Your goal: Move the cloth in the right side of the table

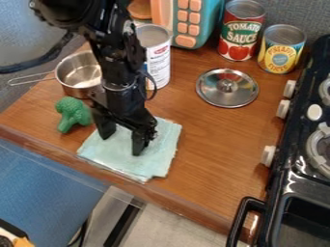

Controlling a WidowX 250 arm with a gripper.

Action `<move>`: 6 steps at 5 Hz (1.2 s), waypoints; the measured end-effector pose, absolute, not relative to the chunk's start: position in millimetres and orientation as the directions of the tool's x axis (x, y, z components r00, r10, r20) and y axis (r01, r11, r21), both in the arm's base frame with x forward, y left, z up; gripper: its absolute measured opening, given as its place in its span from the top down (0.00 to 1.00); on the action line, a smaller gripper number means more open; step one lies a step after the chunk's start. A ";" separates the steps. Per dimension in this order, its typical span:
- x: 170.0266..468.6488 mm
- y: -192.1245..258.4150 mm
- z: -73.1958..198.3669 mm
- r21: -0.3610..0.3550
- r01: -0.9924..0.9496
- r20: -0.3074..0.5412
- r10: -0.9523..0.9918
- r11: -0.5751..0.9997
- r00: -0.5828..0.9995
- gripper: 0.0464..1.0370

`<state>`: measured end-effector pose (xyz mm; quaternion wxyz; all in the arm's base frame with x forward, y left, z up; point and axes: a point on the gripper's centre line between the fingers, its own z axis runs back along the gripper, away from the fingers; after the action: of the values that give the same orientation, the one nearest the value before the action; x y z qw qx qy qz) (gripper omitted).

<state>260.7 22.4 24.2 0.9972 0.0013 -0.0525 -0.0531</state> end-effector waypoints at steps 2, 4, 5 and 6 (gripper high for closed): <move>263.7 -61.9 28.0 -0.043 0.257 0.133 -0.250 0.965 0.959 0.04; 263.5 -92.0 30.5 -0.023 0.264 0.114 -0.260 0.964 0.959 0.04; 267.6 -92.3 32.1 0.001 0.226 0.103 -0.224 0.974 0.969 0.04; 273.5 -89.3 47.9 0.027 0.197 0.113 -0.199 0.980 0.973 0.04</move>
<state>273.5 -89.3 47.9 0.9933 0.0079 -0.0576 -0.0997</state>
